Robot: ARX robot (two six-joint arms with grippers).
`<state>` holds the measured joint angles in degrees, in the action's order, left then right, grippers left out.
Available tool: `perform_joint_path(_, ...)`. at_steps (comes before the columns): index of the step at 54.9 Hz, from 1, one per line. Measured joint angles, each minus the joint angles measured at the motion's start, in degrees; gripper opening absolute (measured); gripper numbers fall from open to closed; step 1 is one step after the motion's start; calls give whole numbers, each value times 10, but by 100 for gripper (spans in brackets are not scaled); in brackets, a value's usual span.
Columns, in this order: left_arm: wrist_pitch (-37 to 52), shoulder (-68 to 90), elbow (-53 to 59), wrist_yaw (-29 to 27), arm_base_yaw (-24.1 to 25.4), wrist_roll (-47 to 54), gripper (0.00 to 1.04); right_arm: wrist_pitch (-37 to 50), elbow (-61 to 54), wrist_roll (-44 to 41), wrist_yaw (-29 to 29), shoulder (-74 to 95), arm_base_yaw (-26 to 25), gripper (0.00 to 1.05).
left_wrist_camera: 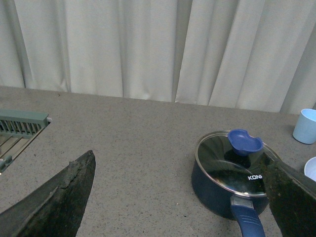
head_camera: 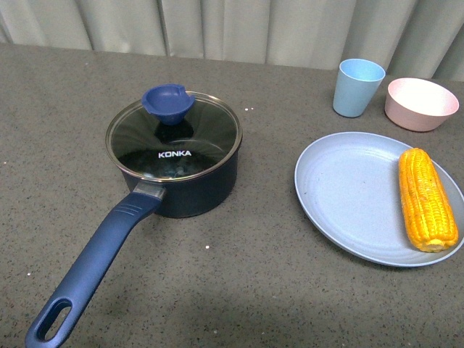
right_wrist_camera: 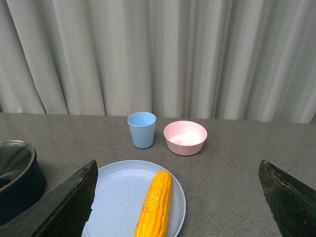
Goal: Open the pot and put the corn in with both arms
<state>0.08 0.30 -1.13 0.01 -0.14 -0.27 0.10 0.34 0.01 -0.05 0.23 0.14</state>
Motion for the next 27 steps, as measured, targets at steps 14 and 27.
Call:
perform_joint_path(14,0,0,0,0,0,0,98,0,0,0,0,0,0,95)
perform_joint_path(27,0,0,0,0,0,0,98,0,0,0,0,0,0,95)
